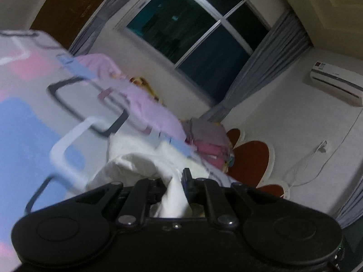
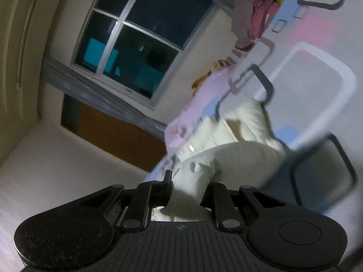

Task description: Fold large clothes

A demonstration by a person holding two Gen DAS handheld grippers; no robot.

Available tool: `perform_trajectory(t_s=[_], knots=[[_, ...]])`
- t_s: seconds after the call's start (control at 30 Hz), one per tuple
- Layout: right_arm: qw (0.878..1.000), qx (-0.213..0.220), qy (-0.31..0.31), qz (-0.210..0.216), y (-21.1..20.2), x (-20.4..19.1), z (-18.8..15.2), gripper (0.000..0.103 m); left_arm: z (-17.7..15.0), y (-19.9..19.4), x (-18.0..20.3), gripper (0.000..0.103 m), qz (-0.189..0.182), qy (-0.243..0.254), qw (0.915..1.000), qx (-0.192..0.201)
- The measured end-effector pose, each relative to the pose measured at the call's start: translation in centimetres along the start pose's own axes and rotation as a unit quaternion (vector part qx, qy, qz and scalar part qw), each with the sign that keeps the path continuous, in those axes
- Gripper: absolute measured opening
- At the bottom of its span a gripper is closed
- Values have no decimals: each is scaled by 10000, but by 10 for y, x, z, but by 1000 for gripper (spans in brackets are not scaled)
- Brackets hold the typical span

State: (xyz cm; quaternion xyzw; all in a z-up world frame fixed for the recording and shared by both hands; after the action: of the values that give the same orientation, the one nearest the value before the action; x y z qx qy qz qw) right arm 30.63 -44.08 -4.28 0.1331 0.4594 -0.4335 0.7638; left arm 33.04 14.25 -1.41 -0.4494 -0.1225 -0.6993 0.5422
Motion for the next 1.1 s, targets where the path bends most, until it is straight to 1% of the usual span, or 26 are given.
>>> perform_trajectory(t_s=[0.1, 0.2, 0.27, 0.37, 0.5, 0.57, 0.63, 0.67, 0.7, 0.73, 0.77, 0.8, 0.83, 0.87, 0.9, 0.93, 0.97, 1.0, 1.07, 1.1], knots=[[9998, 51, 180, 42, 32, 1, 35, 14, 30, 39, 10, 9, -55, 144, 9999, -10], [9990, 55, 438, -1, 66, 10, 67, 15, 53, 78, 13, 9, -34, 166, 9998, -58], [9983, 32, 585, -74, 90, 19, 85, 15, 65, 102, 11, 9, 41, 169, 9998, -128], [9963, -44, 833, -217, 130, 42, 108, 15, 77, 142, 2, 9, 228, 120, 9992, -297], [9939, -267, 924, -546, 174, 78, 122, 15, 91, 191, -21, 9, 461, -55, 9971, -596], [9916, -417, 1068, -597, 192, 97, 122, 15, 94, 215, -34, 10, 582, -54, 9953, -776], [9893, -456, 1266, -570, 207, 116, 122, 17, 96, 233, -46, 14, 590, -71, 9940, -920], [9885, -461, 1353, -502, 213, 124, 124, 30, 98, 242, -52, 17, 600, -89, 9934, -974], [9870, -398, 1469, -509, 219, 133, 127, 38, 100, 250, -57, 22, 605, -156, 9928, -1018], [9866, -256, 1504, -576, 220, 139, 132, 59, 103, 257, -64, 24, 581, -292, 9923, -1050], [9873, -90, 1471, -601, 220, 141, 138, 78, 107, 261, -71, 29, 573, -466, 9917, -1057], [9867, 91, 1526, -560, 218, 146, 144, 83, 112, 264, -77, 43, 562, -621, 9910, -1046], [9847, 239, 1638, -537, 215, 152, 150, 86, 118, 262, -83, 54, 553, -727, 9916, -916], [9843, 293, 1625, -626, 213, 156, 154, 86, 127, 256, -87, 80, 630, -702, 9936, -617], [9867, 273, 1370, -829, 210, 156, 160, 86, 134, 248, -90, 93, 777, -618, 9944, -351], [9895, 202, 1050, -970, 207, 153, 163, 86, 142, 241, -93, 92, 886, -542, 9945, -160], [9912, 87, 716, -1111, 207, 149, 164, 86, 147, 238, -98, 92, 870, -512, 9948, -145], [9916, -67, 386, -1233, 210, 144, 164, 86, 149, 237, -100, 89, 891, -455, 9948, -210], [9868, -446, -320, -1526, 223, 135, 159, 86, 147, 245, -101, 89, 964, -74, 9939, -526], [9843, -607, -551, -1565, 231, 131, 155, 86, 142, 252, -99, 89, 933, 80, 9924, -804]])
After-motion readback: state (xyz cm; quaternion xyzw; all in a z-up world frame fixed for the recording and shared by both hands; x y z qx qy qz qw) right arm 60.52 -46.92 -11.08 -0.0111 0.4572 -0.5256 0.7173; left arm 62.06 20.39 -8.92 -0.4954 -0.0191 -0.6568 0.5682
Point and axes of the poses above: each gripper's, at about its wrist camera, not at the fingertips, and y roughly the way its jaws point, x to its right, z to its top, the point moved 5 cm from there along y, roughly the way its jaws point, and after that the axes turned 11 degrees about -y, right-handed, at the moved point
